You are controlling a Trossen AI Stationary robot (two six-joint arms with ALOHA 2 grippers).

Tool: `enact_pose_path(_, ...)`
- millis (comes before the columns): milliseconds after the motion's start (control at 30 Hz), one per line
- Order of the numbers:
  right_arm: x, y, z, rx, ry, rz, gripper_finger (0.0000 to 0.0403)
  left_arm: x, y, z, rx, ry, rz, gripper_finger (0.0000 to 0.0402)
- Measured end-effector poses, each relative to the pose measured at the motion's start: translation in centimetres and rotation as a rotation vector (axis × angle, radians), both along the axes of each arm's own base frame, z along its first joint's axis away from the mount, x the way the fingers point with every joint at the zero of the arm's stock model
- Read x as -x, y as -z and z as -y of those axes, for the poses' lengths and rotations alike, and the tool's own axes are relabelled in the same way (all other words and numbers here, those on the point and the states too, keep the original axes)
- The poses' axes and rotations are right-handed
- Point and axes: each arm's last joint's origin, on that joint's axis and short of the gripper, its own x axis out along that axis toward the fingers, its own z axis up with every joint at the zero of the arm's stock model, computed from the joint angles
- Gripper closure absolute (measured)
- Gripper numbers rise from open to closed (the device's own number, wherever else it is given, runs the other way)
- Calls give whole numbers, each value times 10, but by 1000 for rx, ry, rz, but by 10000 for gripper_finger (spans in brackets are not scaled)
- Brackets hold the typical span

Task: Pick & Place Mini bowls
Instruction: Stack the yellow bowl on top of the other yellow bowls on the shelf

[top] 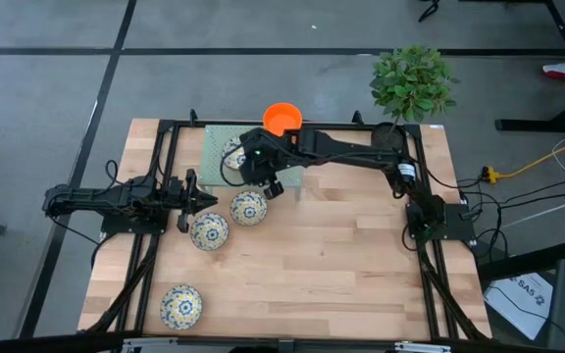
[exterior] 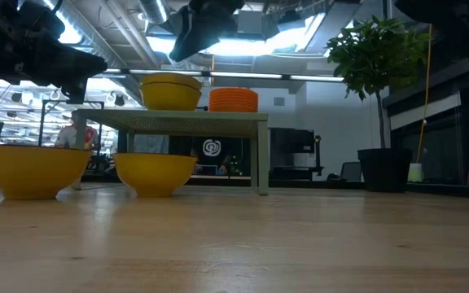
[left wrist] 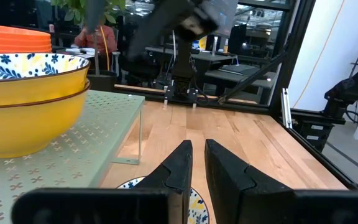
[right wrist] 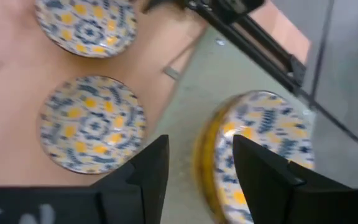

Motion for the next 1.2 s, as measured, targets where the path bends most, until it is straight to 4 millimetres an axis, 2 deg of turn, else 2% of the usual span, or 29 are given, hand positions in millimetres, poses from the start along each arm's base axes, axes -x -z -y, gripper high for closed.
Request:
enact_pose_path(233,3,3,-34,-99,22,-48,226,0,0,0,0,0,0,363)
enact_pose_path(467,9,11,-79,-196,42,-118,226,0,0,0,0,0,0,363)
enact_pose_path(633,13,34,-114,-258,76,-207,226,0,0,0,0,0,0,363)
enact_pose_path(867,15,68,-163,-191,61,-209,226,0,0,0,0,0,0,363)
enact_pose_path(1033,10,94,-180,-173,-1,-150,226,0,0,0,0,0,0,363)
enact_pose_path(1200,3,119,-179,-183,-13,-80,226,0,0,0,0,0,0,363)
